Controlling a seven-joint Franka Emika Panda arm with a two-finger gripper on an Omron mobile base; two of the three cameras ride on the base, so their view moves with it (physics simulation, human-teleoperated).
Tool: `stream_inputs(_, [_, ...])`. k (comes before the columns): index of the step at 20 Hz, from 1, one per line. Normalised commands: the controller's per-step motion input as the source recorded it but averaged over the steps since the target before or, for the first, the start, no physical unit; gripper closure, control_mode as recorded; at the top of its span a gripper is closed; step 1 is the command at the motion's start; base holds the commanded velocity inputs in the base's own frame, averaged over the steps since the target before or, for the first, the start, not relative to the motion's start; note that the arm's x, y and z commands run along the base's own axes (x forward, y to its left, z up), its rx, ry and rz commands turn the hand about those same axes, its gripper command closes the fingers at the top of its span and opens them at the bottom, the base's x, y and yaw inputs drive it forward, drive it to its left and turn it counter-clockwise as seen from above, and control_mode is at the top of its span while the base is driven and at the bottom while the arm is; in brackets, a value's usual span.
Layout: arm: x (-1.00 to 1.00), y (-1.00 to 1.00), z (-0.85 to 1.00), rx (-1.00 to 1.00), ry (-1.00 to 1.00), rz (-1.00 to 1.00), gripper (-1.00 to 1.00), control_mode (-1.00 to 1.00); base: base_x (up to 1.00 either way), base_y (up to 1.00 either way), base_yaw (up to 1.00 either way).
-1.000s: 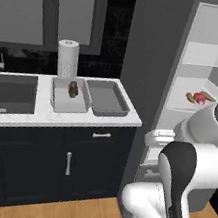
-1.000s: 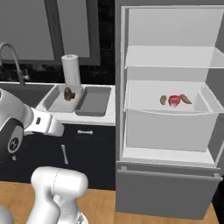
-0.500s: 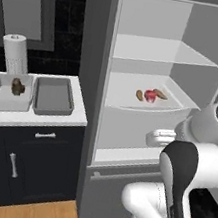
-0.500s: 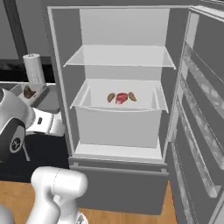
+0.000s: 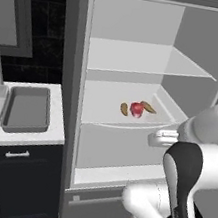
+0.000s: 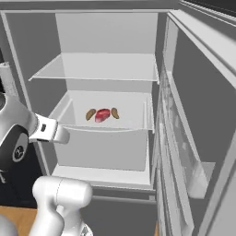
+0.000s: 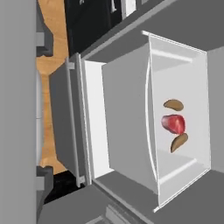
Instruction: Place one sweet potato and one steak in each tupperware on the nearby counter, to pack two identical lunches.
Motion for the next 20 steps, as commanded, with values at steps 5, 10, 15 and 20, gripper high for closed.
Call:
stream_inputs(5, [0.36,-0.08,-0.26,0.0,-0.01,0.0,-1.0,-1.0,0.4,0.0,0.0])
stream_inputs(10, [0.51,-0.21,-0.63,0.0,-0.12,0.0,-1.0,-1.0,0.0,0.0,0.0])
stream_inputs(15, [0.61,-0.17,-0.64,0.0,-0.17,0.0,-1.0,-1.0,0.0,0.0,0.0])
stream_inputs(20, [0.88,-0.24,-0.7,0.0,-0.08,0.0,-1.0,-1.0,0.0,0.0,0.0])
